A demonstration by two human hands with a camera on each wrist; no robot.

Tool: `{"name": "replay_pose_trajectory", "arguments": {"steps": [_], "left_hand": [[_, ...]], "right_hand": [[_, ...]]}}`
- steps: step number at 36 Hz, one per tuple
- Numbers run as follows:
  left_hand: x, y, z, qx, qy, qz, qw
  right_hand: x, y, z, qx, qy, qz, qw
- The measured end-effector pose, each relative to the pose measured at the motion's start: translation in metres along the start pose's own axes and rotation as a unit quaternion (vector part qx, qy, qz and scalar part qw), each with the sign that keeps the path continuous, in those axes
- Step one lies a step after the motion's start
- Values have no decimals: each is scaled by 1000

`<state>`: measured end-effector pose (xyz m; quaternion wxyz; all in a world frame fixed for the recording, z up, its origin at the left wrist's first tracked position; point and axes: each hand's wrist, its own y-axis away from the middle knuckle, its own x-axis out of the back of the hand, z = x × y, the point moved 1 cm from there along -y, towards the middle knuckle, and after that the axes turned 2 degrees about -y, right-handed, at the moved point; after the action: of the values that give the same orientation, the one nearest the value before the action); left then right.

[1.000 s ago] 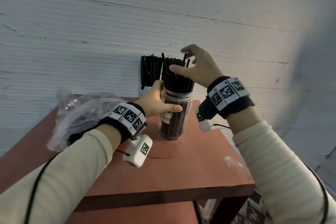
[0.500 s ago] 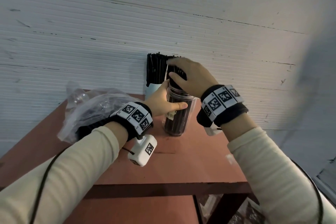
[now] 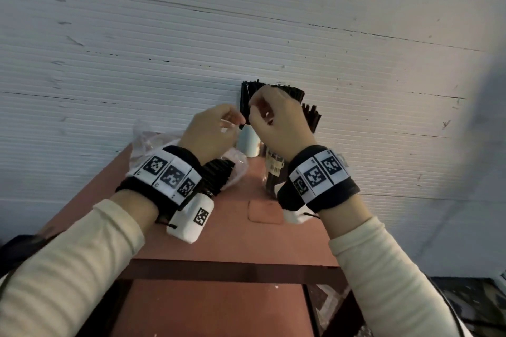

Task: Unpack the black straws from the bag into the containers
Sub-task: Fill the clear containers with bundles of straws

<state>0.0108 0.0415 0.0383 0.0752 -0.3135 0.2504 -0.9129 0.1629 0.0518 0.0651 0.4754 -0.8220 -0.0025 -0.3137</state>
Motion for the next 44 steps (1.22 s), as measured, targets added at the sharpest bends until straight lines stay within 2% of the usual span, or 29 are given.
{"name": "replay_pose_trajectory", "arguments": {"steps": [3, 6, 9, 14, 15, 17, 19, 21, 24, 28, 35, 44], "left_hand": [[28, 12, -12, -3, -75, 32, 997], [51, 20, -33, -1, -146, 23, 989], [65, 25, -50, 22, -178, -47, 983], [72, 39, -59, 49, -190, -221, 955], [73, 41, -63, 50, -193, -229, 953], [74, 39, -69, 64, -212, -205, 953], [75, 38, -70, 77, -213, -147, 963], [75, 37, -67, 63, -193, -90, 975], [74, 34, -68, 27, -163, -45, 985], [72, 32, -69, 19, -156, -44, 987], [69, 32, -77, 46, -163, -59, 984], [69, 35, -83, 49, -160, -66, 984]], "right_hand": [[-22, 9, -8, -76, -31, -77, 994], [-46, 17, -13, -136, -9, -228, 964], [-70, 23, -14, -161, 32, -353, 921], [-102, 26, -14, -163, 128, -488, 848], [-107, 26, -14, -157, 141, -497, 841], [-117, 25, -12, -147, 172, -502, 835], [-126, 23, -6, -150, 195, -504, 828], [-131, 22, -3, -176, 215, -501, 820], [-135, 19, -1, -197, 222, -462, 836], [-137, 15, -2, -206, 199, -453, 844], [-150, 21, -11, -206, 146, -461, 851], [-137, 13, -16, -125, 219, -438, 863]]}}
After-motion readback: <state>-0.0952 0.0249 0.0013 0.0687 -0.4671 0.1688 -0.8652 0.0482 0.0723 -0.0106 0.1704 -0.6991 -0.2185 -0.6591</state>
